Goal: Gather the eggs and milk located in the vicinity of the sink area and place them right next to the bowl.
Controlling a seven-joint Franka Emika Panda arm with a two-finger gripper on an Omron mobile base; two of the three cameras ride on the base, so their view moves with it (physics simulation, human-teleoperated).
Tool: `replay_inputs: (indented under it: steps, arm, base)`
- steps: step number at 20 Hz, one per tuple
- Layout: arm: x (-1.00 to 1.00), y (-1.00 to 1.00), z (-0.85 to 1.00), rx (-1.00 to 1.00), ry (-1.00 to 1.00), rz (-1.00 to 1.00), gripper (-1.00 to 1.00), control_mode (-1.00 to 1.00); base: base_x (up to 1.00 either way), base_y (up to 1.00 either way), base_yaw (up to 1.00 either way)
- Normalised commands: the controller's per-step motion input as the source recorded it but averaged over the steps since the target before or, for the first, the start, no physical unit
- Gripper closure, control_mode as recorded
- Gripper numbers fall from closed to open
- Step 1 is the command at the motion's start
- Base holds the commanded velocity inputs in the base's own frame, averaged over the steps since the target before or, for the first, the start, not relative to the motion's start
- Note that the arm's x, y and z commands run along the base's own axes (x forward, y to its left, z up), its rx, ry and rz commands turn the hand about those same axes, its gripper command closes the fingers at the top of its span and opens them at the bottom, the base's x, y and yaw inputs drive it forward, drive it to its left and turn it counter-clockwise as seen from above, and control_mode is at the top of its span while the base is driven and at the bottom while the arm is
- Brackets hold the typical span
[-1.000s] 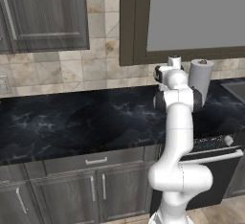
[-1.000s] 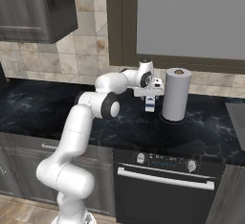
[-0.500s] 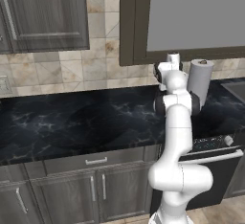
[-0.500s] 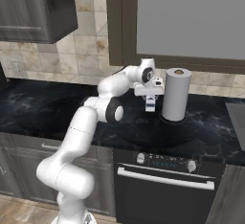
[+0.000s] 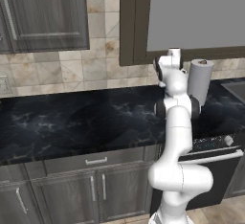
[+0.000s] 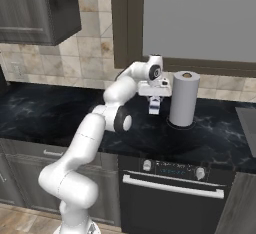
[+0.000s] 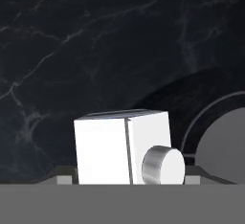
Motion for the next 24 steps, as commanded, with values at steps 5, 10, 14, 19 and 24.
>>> replay_inputs:
  steps: [5, 10, 14, 19, 24]
  arm:
    - [-0.97, 0.78, -0.05, 0.00, -0.32, -0.02, 1.00, -1.00]
    - [-1.00, 0.96, -0.55, -0.11, -0.45, -0.01, 1.00, -1.00]
    - [-1.00, 0.72, -0.73, -0.15, -0.52, 0.00, 1.00, -1.00]
    - [-1.00, 0.43, -0.79, -0.14, -0.51, 0.00, 1.00, -1.00]
    - [-1.00, 0.07, -0.36, -0.07, -0.62, 0.00, 1.00, -1.00]
  base:
    - [0.00, 0.00, 0.00]
    - [0.00, 0.00, 0.00]
    - [0.00, 0.00, 0.00]
    - [0.00, 0.00, 0.00]
    - [0.00, 0.00, 0.00]
